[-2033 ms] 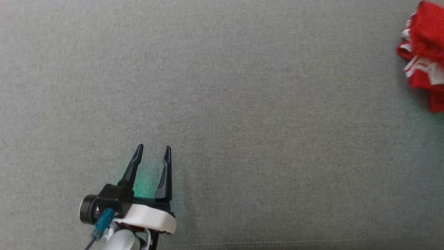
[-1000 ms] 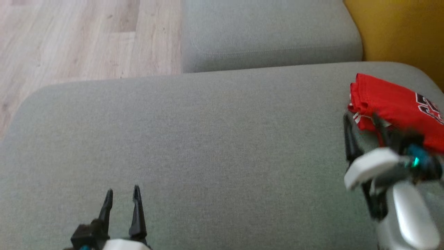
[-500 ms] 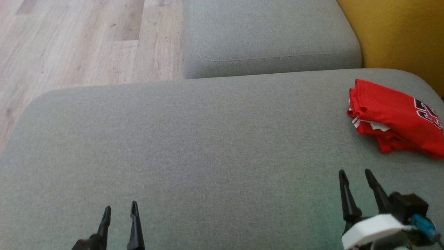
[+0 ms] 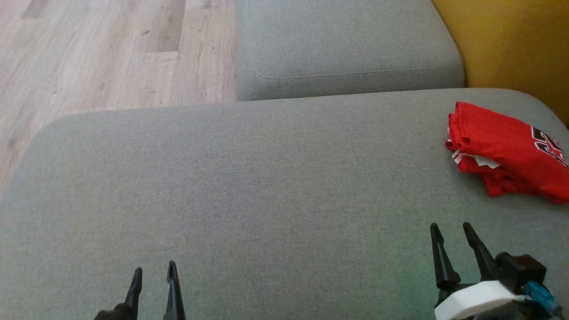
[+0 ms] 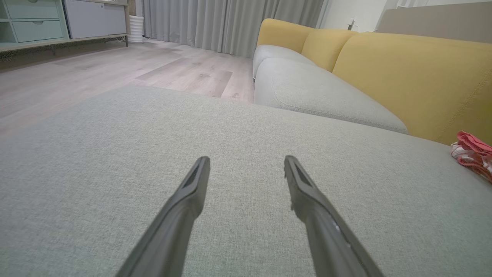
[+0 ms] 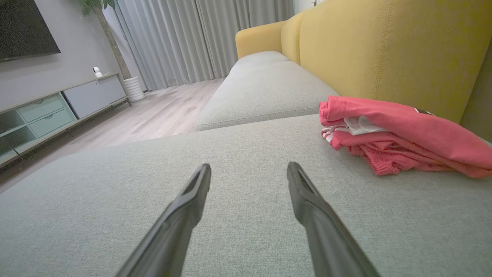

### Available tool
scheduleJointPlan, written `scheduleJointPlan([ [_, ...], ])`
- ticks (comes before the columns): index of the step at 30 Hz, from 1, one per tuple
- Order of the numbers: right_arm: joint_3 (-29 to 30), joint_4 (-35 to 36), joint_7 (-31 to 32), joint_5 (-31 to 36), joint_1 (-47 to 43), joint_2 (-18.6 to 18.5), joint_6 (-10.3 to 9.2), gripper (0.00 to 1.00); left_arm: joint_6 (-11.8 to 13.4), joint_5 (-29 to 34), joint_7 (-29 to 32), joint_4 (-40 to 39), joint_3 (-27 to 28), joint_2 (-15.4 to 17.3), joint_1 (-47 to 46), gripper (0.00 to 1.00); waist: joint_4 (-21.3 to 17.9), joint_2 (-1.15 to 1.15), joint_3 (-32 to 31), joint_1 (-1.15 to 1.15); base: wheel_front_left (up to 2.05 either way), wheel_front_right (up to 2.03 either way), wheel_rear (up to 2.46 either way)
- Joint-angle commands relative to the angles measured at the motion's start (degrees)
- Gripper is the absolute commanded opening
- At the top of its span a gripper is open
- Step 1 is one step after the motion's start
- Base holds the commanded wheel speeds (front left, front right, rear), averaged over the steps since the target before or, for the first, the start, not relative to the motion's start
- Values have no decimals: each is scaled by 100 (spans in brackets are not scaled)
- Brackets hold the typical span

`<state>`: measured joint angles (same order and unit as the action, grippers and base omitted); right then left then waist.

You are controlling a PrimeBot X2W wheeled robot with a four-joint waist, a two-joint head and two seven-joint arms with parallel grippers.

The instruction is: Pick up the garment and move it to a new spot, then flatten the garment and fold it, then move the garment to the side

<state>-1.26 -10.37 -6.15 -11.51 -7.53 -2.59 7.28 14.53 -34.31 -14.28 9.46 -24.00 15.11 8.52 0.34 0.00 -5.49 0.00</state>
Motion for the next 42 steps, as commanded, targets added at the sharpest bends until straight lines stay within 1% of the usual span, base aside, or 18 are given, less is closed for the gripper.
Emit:
scheduleJointPlan([
  [1, -140, 145, -105, 21, 271, -30, 21, 100, -43, -26, -62, -154, 222, 2, -236, 100, 4, 0, 6, 0, 0, 0, 0],
  [4, -165, 109, -121, 31, 300, -29, 21, 100, -53, -55, -52, -156, 217, -3, -232, 100, -3, 0, 13, 0, 0, 0, 0],
  [5, -16, -75, -51, -3, 3, 0, 0, 0, -49, -25, 2, -3, 3, -11, 1, 0, -2, 0, 13, 0, 0, 0, 0],
  [9, -22, -459, -39, -15, -117, 3, 0, 0, -45, -29, 13, 324, -38, -69, 97, 0, -1, 0, 15, 0, 0, 0, 0],
  [42, 162, -433, 289, -2236, 286, -30, 6, 0, -633, -1625, 549, 376, 770, -359, -334, 0, -10, 0, 165, 0, 0, 0, 0],
])
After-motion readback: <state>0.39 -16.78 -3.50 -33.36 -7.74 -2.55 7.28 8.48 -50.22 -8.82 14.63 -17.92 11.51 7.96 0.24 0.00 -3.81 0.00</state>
